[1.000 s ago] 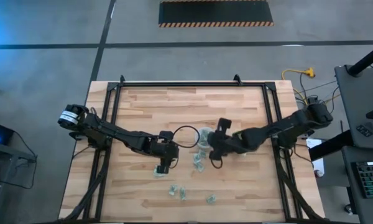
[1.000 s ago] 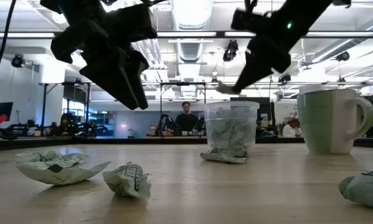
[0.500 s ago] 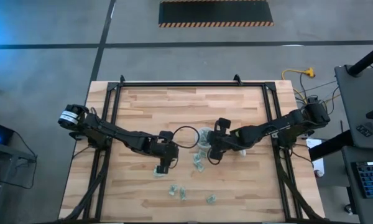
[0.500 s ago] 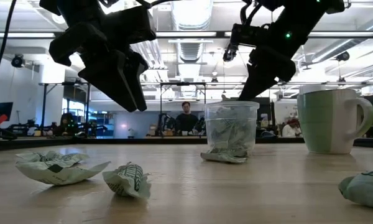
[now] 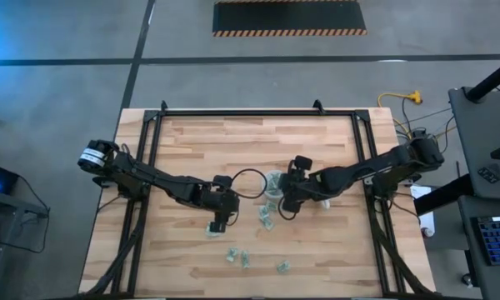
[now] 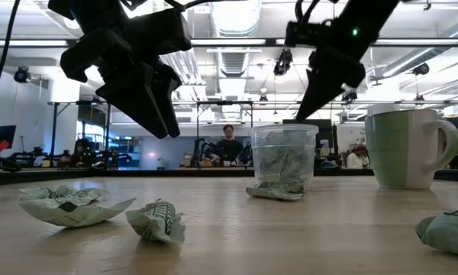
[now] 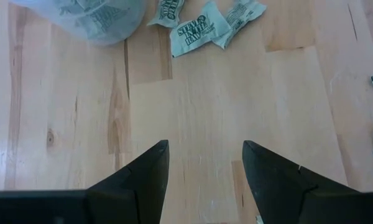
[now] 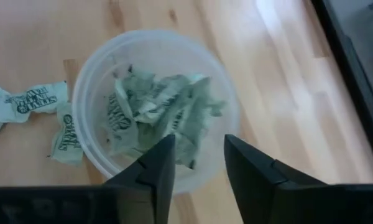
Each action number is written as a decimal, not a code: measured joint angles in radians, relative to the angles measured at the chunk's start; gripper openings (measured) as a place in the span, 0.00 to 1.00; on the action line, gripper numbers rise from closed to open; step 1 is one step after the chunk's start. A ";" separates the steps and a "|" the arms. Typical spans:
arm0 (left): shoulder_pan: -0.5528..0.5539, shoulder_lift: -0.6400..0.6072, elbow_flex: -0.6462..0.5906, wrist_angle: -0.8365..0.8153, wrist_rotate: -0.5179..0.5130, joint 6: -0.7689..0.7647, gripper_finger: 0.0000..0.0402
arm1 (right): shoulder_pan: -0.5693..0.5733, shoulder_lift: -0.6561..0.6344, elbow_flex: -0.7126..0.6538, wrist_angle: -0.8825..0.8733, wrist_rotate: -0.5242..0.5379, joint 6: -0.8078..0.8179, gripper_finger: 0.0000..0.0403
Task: Pick and place Stevia / Truvia into bins
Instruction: Put the green stevia packet into the transparent container
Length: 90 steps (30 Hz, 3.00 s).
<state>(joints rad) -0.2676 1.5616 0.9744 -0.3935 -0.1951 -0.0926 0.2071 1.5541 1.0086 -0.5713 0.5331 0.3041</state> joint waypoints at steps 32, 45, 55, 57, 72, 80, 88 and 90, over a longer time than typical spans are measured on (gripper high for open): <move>-0.147 0.105 -0.047 -0.074 0.134 -0.320 0.47 | 0.313 -0.115 -0.012 -0.084 0.045 0.037 0.23; -0.145 0.127 -0.041 -0.056 -0.128 -0.320 0.47 | 0.313 -0.114 -0.013 -0.081 0.045 0.035 0.20; -0.121 0.105 -0.021 -0.018 -0.212 -0.134 0.47 | 0.313 -0.113 -0.015 -0.080 0.044 0.044 0.19; -0.124 0.092 -0.018 -0.035 -0.089 -0.026 0.47 | 0.313 -0.113 -0.015 -0.081 0.044 0.044 0.19; -0.080 0.142 -0.045 -0.061 0.002 0.262 0.47 | 0.313 -0.113 -0.024 -0.062 0.044 0.040 0.18; -0.002 0.149 -0.046 -0.063 0.149 0.176 0.42 | 0.313 -0.113 -0.032 -0.043 0.044 0.037 0.17; 0.011 0.151 -0.042 -0.065 0.173 0.177 0.32 | 0.313 -0.113 -0.033 -0.043 0.044 0.037 0.19; 0.011 0.152 -0.038 -0.065 0.169 0.176 0.30 | 0.313 -0.113 -0.033 -0.043 0.044 0.036 0.18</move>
<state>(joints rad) -0.2566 1.7136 0.9365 -0.4581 -0.0258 0.0837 0.5198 1.4414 0.9756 -0.6147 0.5770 0.3405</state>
